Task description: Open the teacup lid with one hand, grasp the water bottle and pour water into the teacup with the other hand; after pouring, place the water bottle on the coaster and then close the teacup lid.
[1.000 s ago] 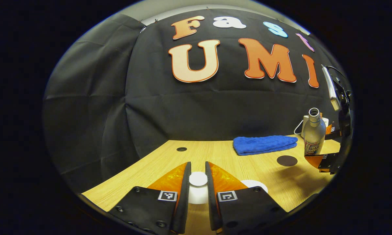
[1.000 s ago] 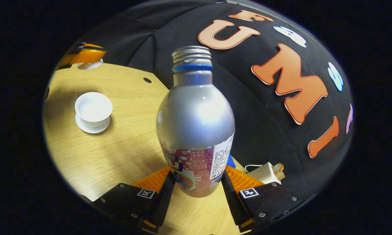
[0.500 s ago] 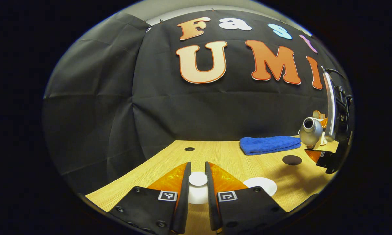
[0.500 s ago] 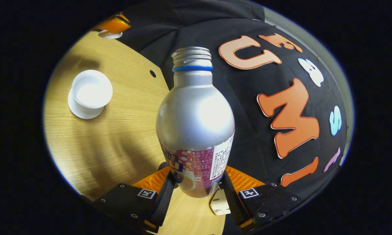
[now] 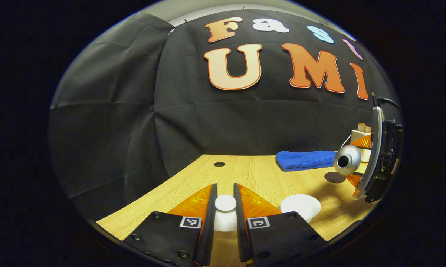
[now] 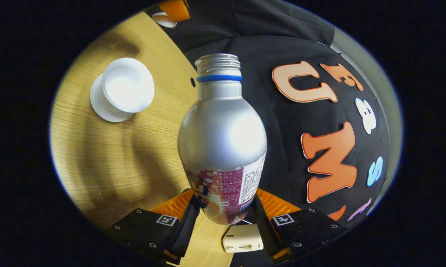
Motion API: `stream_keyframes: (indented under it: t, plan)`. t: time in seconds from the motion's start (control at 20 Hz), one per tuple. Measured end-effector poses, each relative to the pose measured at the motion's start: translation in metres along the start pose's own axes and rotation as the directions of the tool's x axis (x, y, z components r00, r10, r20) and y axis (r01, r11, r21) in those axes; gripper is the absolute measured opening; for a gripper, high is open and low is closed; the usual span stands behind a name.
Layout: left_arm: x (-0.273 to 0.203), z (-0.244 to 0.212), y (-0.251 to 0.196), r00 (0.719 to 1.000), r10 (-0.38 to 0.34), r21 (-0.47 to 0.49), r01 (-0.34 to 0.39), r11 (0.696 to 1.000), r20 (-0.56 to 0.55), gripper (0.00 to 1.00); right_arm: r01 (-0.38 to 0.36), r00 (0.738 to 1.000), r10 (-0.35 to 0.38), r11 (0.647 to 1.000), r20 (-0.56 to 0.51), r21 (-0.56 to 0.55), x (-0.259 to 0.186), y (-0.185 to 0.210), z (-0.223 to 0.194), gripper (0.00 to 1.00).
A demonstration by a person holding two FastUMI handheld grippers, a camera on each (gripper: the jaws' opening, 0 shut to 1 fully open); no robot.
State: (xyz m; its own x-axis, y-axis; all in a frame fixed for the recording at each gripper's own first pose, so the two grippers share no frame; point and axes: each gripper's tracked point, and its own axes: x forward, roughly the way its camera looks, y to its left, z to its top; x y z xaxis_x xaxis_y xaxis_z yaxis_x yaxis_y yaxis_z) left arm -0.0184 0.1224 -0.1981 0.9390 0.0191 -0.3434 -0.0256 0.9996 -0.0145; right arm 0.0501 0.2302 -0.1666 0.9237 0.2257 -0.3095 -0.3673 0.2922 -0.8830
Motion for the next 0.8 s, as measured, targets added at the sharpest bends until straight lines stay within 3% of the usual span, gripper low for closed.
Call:
stream_keyframes:
  t: [0.2,0.25,0.3,0.8]
  plan:
    - [-0.004,0.001,0.006,1.000,0.011,0.000,-0.011,1.000,0.010,0.31,0.080,0.996,-0.074,0.986,0.051,-0.143,0.012,-0.009,0.015,0.78]
    - [-0.004,0.001,0.007,1.000,0.012,0.002,-0.012,1.000,0.011,0.31,0.096,0.994,-0.086,0.978,0.061,-0.183,0.014,-0.010,0.017,0.74]
    - [-0.004,0.000,0.008,1.000,0.012,-0.002,-0.012,1.000,0.010,0.31,0.105,0.993,-0.093,0.972,0.066,-0.209,0.015,-0.009,0.017,0.78]
    - [-0.006,-0.002,0.016,1.000,0.024,-0.011,-0.024,1.000,0.005,0.31,0.139,0.989,-0.114,0.935,0.094,-0.327,0.032,-0.013,0.019,0.78]
